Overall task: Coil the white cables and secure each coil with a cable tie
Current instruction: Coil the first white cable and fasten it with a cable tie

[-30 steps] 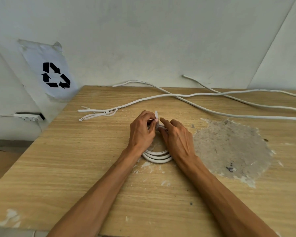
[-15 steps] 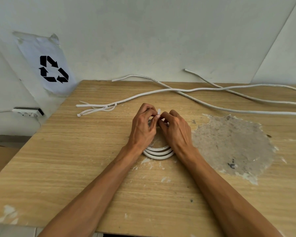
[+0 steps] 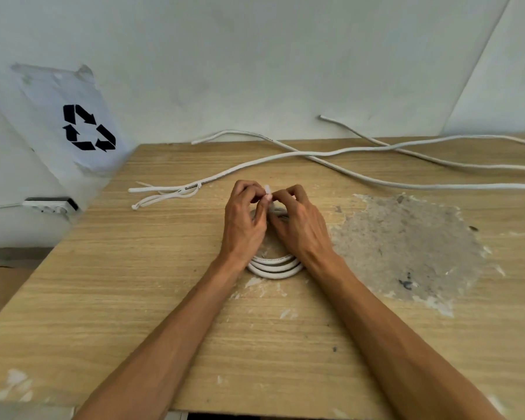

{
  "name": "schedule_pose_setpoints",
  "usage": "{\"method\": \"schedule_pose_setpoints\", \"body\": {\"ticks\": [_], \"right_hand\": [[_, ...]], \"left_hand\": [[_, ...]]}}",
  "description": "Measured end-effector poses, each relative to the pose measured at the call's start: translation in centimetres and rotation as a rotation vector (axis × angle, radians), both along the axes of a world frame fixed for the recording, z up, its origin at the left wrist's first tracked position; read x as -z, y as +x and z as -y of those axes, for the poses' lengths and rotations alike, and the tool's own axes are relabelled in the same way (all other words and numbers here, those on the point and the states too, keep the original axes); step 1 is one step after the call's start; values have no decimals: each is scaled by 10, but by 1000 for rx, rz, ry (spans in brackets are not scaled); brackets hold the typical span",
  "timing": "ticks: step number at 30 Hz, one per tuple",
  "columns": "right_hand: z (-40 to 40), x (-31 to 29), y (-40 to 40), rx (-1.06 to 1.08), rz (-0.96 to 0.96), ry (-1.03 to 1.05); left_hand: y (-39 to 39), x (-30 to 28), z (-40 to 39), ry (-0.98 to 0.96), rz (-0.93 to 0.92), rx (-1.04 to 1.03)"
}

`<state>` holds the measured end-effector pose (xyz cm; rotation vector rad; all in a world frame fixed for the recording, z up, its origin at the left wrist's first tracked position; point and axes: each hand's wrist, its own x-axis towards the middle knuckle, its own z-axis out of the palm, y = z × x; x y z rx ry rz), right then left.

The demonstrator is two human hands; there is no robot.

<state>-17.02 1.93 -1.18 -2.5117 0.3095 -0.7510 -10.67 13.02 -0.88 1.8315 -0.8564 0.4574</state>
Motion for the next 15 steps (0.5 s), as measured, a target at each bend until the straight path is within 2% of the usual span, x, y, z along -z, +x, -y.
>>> {"method": "schedule_pose_setpoints", "body": {"ticks": [6,12,15], "right_hand": [[7,1,4,-32,16,256],[8,-1,6,-33,-16,216],[6,-3,2,-32,-12,202]], "left_hand": [[-1,3,0,60,1,31],[-5,5,0,113,159,-5],[-7,3,0,99,118,4]]}}
